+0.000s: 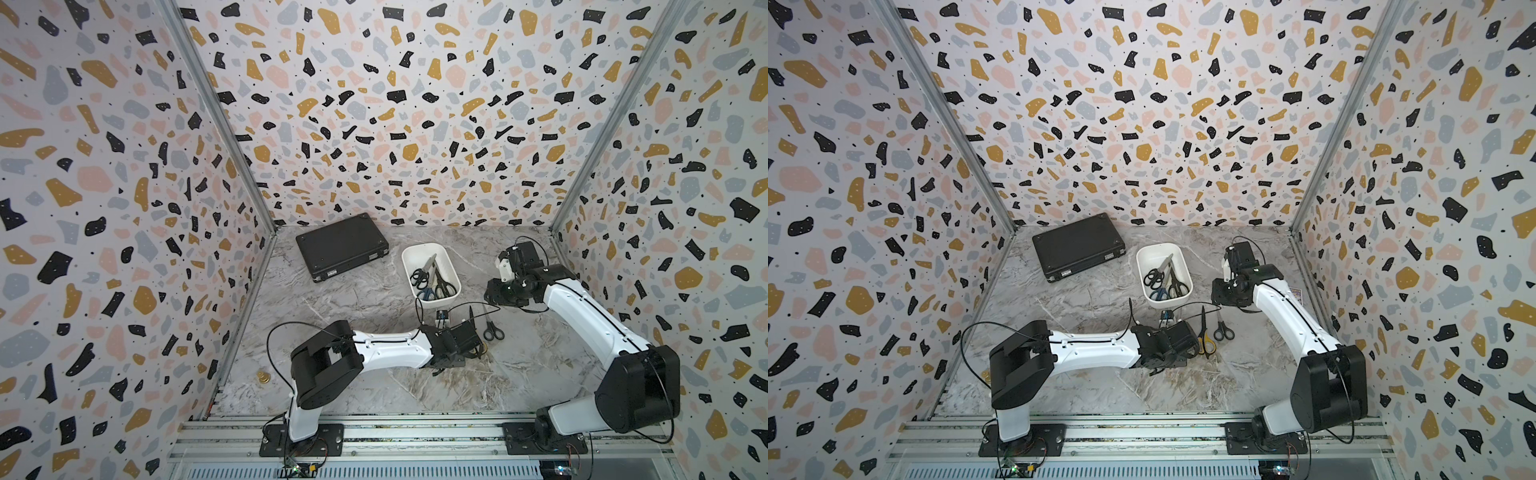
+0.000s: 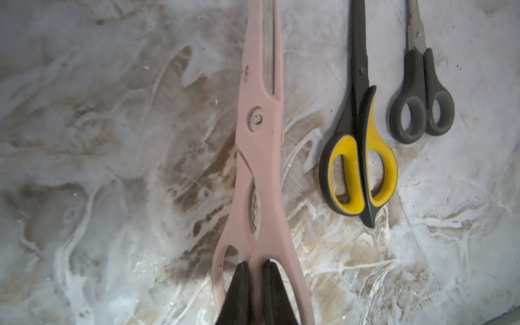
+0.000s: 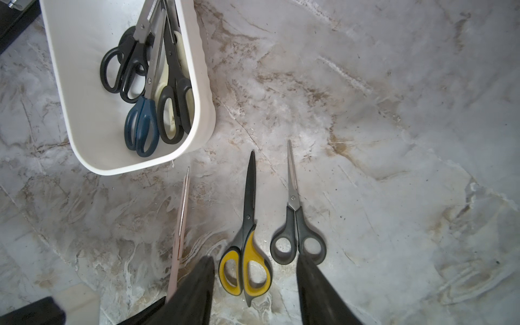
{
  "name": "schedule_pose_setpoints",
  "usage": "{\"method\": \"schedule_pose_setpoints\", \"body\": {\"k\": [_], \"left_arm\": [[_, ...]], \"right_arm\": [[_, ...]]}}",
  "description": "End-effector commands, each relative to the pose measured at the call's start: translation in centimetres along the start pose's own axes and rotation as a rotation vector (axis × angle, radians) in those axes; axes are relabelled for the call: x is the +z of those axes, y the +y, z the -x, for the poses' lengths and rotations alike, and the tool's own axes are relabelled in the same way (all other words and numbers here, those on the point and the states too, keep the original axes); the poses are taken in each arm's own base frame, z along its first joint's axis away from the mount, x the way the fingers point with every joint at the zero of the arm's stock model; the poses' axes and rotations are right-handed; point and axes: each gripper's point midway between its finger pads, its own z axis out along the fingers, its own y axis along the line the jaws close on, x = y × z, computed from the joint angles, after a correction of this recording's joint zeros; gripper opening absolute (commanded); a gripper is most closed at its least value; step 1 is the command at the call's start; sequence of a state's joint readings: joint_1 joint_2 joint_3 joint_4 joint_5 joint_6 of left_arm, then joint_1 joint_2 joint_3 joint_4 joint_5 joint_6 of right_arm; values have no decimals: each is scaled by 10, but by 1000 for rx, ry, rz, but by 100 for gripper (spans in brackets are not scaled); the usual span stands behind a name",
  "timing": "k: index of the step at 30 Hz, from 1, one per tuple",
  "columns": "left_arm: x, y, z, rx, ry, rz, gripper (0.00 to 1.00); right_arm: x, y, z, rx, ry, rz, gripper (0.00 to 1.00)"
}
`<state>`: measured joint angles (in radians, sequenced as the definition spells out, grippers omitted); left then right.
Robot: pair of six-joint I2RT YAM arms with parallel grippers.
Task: Take the scissors out of the storage box
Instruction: Place the scissors at the center of the board.
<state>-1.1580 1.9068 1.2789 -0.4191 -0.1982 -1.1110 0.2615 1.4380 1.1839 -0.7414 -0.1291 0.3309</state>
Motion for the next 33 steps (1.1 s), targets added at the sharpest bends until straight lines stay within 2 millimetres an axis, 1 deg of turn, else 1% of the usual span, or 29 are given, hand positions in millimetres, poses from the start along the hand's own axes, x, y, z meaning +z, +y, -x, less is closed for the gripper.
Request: {"method": "schedule_pose_setpoints", "body": {"k": [1, 3, 5, 10, 14, 19, 22, 26, 30, 33], "left_arm": [[7, 5, 11, 6, 4, 27, 0], [8, 2, 17, 18, -1, 37, 0], [11, 4, 21, 30, -4, 69, 0], [19, 14, 25, 27, 4, 124, 0], [21, 21, 25, 20, 8, 142, 0], [11, 38, 28, 10, -13, 211, 0], [9, 44, 23, -13, -9, 211, 0], [17, 41, 19, 1, 10, 201, 0], [21, 27, 20, 17, 28, 165, 0], [23, 23, 21, 17, 30, 158, 0]], "right_arm": [[-12, 1, 6, -21, -28, -10, 53], [-10, 2, 7, -21, -25, -9, 53], [-8, 2, 9, -21, -22, -8, 53], [-8, 5, 16, -30, -29, -4, 53], [-6, 5, 18, -32, -26, -2, 53], [-4, 5, 16, -29, -19, -2, 53], [-4, 5, 16, -27, -22, -3, 53], [-2, 6, 16, -20, -22, 5, 53], [-3, 7, 18, -21, -26, 7, 53], [-4, 6, 18, -22, -28, 5, 53]]}}
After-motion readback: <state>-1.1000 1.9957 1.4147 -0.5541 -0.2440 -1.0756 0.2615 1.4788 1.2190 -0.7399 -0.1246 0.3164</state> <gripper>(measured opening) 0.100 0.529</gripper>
